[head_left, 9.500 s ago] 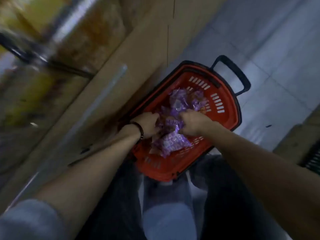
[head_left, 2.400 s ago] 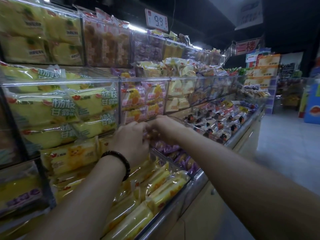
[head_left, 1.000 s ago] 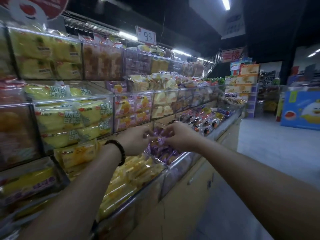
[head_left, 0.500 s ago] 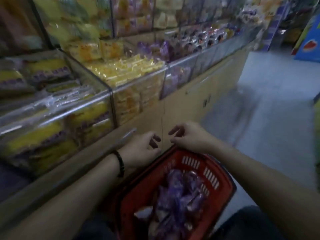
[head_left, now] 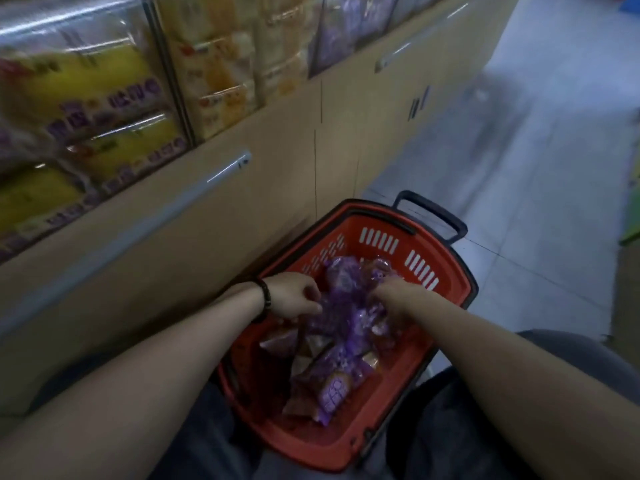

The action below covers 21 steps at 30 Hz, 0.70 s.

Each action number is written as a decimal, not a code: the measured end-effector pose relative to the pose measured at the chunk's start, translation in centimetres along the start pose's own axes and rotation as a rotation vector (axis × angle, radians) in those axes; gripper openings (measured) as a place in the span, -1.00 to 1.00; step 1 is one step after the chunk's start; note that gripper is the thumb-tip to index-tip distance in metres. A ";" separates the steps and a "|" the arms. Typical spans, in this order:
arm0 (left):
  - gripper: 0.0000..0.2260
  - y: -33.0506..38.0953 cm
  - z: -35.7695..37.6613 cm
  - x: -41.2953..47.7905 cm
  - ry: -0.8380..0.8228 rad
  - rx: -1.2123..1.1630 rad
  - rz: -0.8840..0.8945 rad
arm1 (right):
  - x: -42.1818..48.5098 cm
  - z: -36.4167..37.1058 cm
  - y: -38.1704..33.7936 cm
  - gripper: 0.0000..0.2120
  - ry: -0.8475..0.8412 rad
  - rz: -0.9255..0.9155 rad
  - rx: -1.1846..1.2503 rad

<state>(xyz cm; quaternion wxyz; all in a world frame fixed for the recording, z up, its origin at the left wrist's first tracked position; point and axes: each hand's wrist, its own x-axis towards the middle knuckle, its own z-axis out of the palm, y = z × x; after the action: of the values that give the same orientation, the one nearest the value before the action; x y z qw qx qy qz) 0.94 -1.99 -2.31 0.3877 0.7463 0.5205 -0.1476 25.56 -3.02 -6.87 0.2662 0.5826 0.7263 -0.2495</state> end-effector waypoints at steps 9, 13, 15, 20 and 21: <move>-0.53 0.8 0.1 2.6 -0.002 -0.070 0.012 | 0.0 -2.1 0.0 -0.72 0.140 -0.099 -0.005; -0.49 1.5 0.3 2.9 0.103 -0.186 0.060 | -1.6 -4.4 -0.5 -0.78 0.152 -0.322 0.375; -0.67 1.7 0.6 3.1 0.155 -0.257 0.099 | -2.1 -4.9 -0.7 -0.81 0.161 -0.386 0.515; -0.61 0.1 0.7 3.3 0.237 -0.240 0.059 | 0.2 -5.2 2.8 -0.75 -0.033 -0.124 0.871; -0.63 -0.3 0.7 3.2 0.259 -0.234 0.040 | 1.0 -5.0 3.8 -0.68 0.005 -0.050 0.781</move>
<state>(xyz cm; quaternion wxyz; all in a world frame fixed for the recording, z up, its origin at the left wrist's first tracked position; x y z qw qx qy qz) 2.17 -0.32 -4.90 0.4043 0.7191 0.5648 0.0191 28.66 1.78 -4.10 0.0163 0.6229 0.5911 -0.5122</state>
